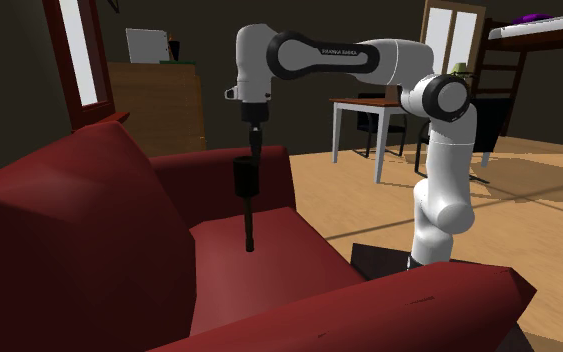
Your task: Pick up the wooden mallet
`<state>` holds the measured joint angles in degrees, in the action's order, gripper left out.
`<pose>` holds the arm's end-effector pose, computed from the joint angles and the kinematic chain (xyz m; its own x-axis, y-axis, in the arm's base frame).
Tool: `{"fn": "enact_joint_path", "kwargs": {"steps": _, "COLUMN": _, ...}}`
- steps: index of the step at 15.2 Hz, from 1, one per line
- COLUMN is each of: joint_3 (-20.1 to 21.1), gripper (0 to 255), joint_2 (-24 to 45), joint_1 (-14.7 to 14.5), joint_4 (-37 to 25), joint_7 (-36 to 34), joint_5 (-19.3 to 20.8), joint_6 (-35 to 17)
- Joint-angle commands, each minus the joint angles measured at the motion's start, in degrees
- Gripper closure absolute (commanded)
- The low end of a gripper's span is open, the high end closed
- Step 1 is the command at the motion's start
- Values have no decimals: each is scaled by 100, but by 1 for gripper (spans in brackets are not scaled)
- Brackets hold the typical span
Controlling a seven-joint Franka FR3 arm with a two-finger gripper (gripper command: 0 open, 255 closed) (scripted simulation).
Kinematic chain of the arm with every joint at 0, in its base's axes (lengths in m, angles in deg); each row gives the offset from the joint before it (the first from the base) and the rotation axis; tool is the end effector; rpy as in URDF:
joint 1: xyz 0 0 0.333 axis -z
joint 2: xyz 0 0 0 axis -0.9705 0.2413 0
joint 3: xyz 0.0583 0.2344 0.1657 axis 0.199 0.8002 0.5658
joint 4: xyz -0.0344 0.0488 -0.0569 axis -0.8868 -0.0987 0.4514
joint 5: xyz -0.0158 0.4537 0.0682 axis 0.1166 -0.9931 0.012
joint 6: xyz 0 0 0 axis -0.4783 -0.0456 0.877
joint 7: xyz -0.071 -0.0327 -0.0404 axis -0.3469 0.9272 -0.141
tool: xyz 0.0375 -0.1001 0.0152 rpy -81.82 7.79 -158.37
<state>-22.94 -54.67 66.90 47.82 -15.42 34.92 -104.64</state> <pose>0.5901 0.2059 0.6089 0.9154 0.4025 0.0031 0.4025 -0.9154 0.0057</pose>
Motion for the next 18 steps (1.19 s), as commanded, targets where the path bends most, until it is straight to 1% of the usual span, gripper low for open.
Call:
{"fn": "enact_joint_path", "kwargs": {"steps": 1, "joint_3": 1, "gripper": 255, "joint_2": 22, "joint_1": -1, "joint_4": -4, "joint_7": -1, "joint_5": 3, "joint_6": -3}}
{"fn": "enact_joint_path", "kwargs": {"steps": 9, "joint_3": 20, "gripper": 255, "joint_2": 282, "joint_1": -26, "joint_4": -969, "joint_7": -29, "joint_5": 51, "joint_6": 706}}
{"fn": "enact_joint_path", "kwargs": {"steps": 16, "joint_3": 47, "gripper": 255, "joint_2": 649, "joint_1": -74, "joint_4": -2034, "joint_7": -67, "joint_5": 126, "joint_6": 1409}}
{"fn": "enact_joint_path", "kwargs": {"steps": 18, "joint_3": 47, "gripper": 255, "joint_2": 658, "joint_1": -76, "joint_4": -2058, "joint_7": -68, "joint_5": 128, "joint_6": 1425}}
